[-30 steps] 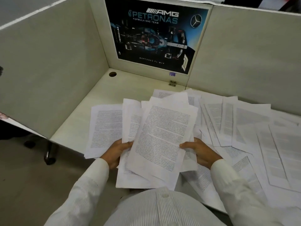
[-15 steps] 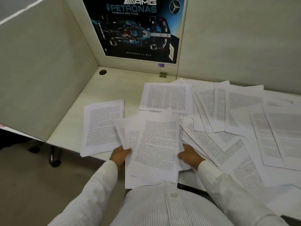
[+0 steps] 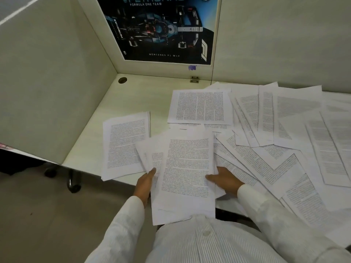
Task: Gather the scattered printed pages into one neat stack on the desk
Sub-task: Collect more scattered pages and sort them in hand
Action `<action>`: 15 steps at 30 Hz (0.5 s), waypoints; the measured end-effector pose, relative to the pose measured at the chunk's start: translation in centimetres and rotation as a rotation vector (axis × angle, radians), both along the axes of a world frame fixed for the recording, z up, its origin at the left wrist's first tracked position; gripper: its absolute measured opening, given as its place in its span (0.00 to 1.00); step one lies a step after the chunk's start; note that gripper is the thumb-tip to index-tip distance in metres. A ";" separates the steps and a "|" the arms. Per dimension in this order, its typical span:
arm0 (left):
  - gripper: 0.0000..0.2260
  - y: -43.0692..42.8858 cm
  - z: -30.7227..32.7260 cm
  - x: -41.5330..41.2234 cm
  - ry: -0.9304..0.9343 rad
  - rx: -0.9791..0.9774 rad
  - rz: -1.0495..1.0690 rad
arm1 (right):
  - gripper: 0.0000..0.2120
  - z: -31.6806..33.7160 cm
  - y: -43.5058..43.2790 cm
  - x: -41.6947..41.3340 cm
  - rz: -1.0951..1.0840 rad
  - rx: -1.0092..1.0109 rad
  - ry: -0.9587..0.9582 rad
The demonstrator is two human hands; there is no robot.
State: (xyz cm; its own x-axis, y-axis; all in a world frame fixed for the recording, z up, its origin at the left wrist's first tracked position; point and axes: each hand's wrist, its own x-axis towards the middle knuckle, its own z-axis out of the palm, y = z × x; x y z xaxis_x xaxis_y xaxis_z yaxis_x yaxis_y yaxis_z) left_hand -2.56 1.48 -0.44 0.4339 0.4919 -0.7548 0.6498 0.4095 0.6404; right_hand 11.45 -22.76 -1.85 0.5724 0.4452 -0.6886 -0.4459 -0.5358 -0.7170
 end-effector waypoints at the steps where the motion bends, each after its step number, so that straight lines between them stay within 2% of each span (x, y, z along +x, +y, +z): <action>1: 0.12 0.3 0.2 0.1 -0.022 0.010 -0.019 | 0.15 0.3 0.5 -0.5 0.006 0.008 0.003; 6: 0.16 1.9 0.2 0.4 -0.081 0.061 -0.227 | 0.15 1.5 3.3 -3.4 0.031 0.015 -0.025; 10: 0.16 4.9 0.6 1.0 -0.103 0.054 -0.277 | 0.13 2.0 4.5 -5.1 -0.149 0.026 -0.040; 13: 0.15 7.8 1.7 1.3 -0.156 -0.045 -0.269 | 0.08 2.9 5.0 -5.5 -0.265 -0.027 -0.114; 15: 0.15 9.4 2.7 1.6 -0.200 -0.122 -0.306 | 0.14 3.2 5.1 -5.4 -0.304 -0.048 -0.138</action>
